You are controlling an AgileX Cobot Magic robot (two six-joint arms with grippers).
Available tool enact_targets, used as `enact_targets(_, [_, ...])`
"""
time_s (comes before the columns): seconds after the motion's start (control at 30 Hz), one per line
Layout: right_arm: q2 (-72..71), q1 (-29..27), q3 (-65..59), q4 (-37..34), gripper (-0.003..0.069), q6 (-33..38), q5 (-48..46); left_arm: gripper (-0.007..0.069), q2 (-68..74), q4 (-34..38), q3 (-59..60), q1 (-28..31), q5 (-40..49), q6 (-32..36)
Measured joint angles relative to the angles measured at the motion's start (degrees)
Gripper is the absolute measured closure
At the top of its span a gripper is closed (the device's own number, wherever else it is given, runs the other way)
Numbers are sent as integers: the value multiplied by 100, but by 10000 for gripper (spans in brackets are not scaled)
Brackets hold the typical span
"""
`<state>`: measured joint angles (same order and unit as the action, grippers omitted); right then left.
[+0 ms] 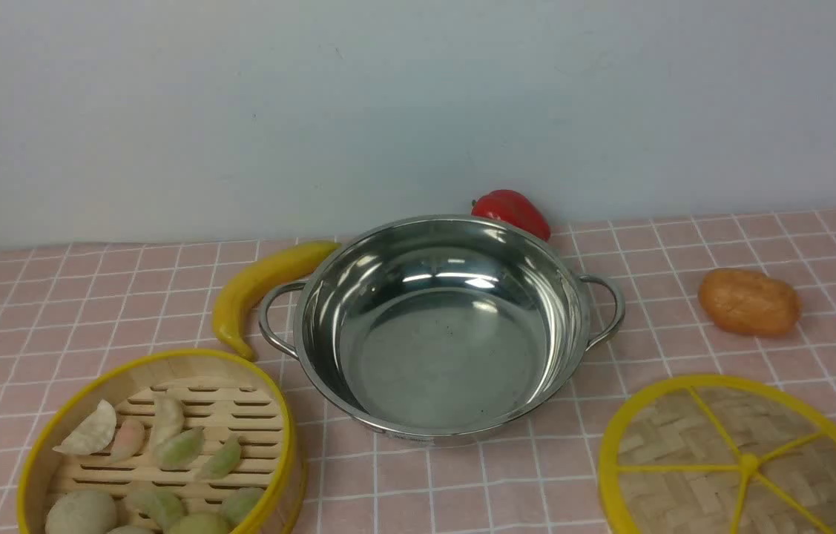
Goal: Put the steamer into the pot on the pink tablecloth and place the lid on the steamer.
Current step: 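Grasp the rim of the steamer basket holding the buns with the left gripper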
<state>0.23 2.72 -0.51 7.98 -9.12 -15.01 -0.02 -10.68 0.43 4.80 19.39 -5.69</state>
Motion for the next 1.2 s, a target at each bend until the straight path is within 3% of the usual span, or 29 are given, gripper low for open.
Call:
enact_targets(0.87, [0,0,0,-26,419,-53,0,382,0,-158,0,0,-30,76])
enact_targets(1.03, [0,0,0,-596,419,-589,336,382,0,303,0,0,-620,-98])
enact_targets(1.2, [0,0,0,-1853,419,-1526,1423,382,0,1339,0,0,-1875,-492])
